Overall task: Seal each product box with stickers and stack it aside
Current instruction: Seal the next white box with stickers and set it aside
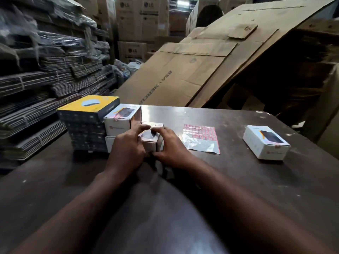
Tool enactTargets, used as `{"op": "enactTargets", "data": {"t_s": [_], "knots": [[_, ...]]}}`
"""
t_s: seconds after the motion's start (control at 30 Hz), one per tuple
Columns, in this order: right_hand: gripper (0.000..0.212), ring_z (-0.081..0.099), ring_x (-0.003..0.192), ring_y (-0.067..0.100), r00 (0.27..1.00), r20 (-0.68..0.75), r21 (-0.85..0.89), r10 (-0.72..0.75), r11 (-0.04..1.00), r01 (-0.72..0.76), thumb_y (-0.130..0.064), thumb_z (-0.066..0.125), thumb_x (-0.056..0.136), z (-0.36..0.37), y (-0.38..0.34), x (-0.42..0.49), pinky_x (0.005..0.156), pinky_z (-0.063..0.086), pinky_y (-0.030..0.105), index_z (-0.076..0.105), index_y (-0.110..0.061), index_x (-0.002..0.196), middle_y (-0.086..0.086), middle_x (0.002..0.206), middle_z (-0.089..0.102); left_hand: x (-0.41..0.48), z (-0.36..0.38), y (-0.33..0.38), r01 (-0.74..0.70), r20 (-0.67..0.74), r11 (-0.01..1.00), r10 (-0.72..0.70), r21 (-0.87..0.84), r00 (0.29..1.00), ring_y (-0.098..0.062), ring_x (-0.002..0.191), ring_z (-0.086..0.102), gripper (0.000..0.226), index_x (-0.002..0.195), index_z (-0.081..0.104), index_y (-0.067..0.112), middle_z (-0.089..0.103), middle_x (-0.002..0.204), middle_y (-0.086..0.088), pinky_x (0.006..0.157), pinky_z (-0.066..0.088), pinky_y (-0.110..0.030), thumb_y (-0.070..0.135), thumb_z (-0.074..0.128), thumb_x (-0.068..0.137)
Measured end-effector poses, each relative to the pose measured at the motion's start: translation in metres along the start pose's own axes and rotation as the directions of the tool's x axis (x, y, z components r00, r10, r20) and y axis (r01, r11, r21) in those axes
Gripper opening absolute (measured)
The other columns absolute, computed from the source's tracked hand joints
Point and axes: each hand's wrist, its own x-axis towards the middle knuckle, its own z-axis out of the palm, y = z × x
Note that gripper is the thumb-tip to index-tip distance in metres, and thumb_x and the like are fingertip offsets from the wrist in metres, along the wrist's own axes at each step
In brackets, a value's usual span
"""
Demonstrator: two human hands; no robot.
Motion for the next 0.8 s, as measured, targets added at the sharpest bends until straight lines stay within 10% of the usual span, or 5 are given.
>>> {"op": "enactTargets", "data": {"t_s": [0.2, 0.47, 0.8], "knots": [[0.067, 0.056, 0.116, 0.021, 0.996, -0.086, -0.004, -0.029, 1.0, 0.029, -0.008, 0.079, 0.073, -0.001, 0.003, -0.006, 0.089, 0.029, -0.004, 0.056, -0.01, 0.135, 0.013, 0.129, 0.058, -0.004, 0.001, 0.003, 0.024, -0.132, 0.996, -0.035, -0.085, 0.991, -0.015, 0.103, 0.071, 0.042, 0.115, 0.075, 0.018, 0.077, 0.111, 0.002, 0.094, 0.049, -0.02, -0.007, 0.059, 0.086], [0.05, 0.065, 0.11, 0.021, 0.965, -0.261, 0.079, -0.031, 0.995, 0.054, -0.001, 0.068, 0.072, -0.008, 0.002, -0.015, 0.097, 0.055, 0.038, 0.067, -0.008, 0.122, 0.008, 0.122, 0.068, -0.006, 0.017, 0.009, 0.143, -0.136, 0.963, -0.177, -0.23, 0.975, -0.002, 0.11, 0.065, 0.028, 0.111, 0.076, 0.014, 0.071, 0.121, 0.005, 0.1, 0.044, -0.01, -0.001, 0.067, 0.088], [0.046, 0.064, 0.115, 0.018, 0.921, -0.389, 0.159, 0.009, 0.986, 0.058, 0.006, 0.074, 0.074, -0.035, 0.018, -0.03, 0.089, 0.053, 0.013, 0.072, -0.008, 0.118, 0.006, 0.128, 0.063, 0.009, 0.042, 0.037, 0.36, 0.001, 0.751, -0.432, -0.553, 0.902, 0.002, 0.087, 0.064, 0.034, 0.121, 0.065, 0.011, 0.067, 0.104, 0.005, 0.069, 0.047, -0.002, 0.015, 0.076, 0.089]]}}
